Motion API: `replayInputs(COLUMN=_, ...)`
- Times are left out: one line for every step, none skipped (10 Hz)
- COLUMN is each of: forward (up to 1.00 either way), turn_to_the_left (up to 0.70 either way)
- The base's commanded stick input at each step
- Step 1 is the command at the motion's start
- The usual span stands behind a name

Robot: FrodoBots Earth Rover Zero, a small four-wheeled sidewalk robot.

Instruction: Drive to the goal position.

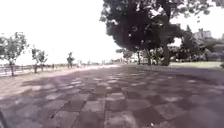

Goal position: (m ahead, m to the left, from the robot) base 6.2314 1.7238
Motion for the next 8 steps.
replayInputs(forward=0.85, turn_to_the_left=0.0)
replayInputs(forward=0.85, turn_to_the_left=0.0)
replayInputs(forward=0.85, turn_to_the_left=0.0)
replayInputs(forward=0.85, turn_to_the_left=0.0)
replayInputs(forward=0.85, turn_to_the_left=0.0)
replayInputs(forward=0.85, turn_to_the_left=0.0)
replayInputs(forward=0.85, turn_to_the_left=0.0)
replayInputs(forward=0.85, turn_to_the_left=0.0)
